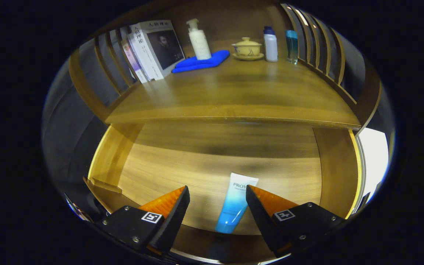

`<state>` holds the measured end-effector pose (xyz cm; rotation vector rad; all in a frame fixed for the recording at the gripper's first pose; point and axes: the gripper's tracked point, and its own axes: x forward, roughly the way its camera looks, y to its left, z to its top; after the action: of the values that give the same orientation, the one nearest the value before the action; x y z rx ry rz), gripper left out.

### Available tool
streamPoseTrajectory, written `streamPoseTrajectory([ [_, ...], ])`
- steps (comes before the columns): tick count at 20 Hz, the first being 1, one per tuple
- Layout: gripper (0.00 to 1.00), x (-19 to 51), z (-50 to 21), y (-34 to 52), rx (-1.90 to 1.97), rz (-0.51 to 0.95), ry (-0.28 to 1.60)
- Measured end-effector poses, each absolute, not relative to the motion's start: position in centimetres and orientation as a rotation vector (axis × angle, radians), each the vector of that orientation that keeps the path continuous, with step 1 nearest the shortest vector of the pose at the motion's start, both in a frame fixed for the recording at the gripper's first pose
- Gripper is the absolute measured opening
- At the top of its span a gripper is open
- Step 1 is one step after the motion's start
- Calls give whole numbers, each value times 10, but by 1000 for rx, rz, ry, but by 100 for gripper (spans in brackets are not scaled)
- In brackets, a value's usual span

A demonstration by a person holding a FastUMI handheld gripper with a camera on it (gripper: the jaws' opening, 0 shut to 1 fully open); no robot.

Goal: Pull open the drawer, take out the items inside it, and place them on the countertop above the cabinet.

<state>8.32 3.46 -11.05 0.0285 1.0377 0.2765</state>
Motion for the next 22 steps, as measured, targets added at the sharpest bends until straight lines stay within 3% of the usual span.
streamPoseTrajectory([
  [12,87,80,-155,19,102,241,1289],
  [18,72,80,-159,10,8,247,1302],
  [22,60,68,-161,20,-58,336,1304],
])
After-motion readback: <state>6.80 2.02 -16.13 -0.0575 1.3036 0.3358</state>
